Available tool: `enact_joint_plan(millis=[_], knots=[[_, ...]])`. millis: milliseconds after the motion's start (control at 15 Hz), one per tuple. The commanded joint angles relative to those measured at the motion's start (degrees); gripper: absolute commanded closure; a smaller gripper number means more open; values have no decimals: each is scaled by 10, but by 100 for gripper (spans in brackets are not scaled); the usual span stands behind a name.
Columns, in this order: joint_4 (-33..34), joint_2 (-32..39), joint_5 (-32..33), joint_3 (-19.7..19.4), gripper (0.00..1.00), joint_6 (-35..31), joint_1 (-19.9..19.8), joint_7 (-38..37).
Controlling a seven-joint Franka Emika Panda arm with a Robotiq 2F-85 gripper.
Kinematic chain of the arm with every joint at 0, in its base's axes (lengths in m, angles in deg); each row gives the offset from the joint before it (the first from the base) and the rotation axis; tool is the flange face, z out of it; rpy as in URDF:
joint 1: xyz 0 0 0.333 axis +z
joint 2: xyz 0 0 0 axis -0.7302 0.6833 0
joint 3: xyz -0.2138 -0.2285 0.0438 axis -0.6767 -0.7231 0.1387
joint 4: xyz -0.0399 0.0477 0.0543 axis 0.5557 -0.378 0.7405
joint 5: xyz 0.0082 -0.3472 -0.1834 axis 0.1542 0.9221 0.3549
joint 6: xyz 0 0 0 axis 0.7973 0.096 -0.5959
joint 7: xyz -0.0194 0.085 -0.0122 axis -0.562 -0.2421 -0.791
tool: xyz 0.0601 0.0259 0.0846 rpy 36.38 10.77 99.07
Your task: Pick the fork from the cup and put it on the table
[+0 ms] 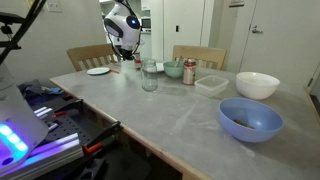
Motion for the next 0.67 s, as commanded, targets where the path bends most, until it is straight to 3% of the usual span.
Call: enact_joint_plan(millis=[0, 267, 600], knots=[[-2, 18, -81, 0, 99, 30, -10, 38], [-18, 29, -112, -5, 99, 88, -16, 46], [-46, 29, -92, -24, 99, 130, -21, 35]])
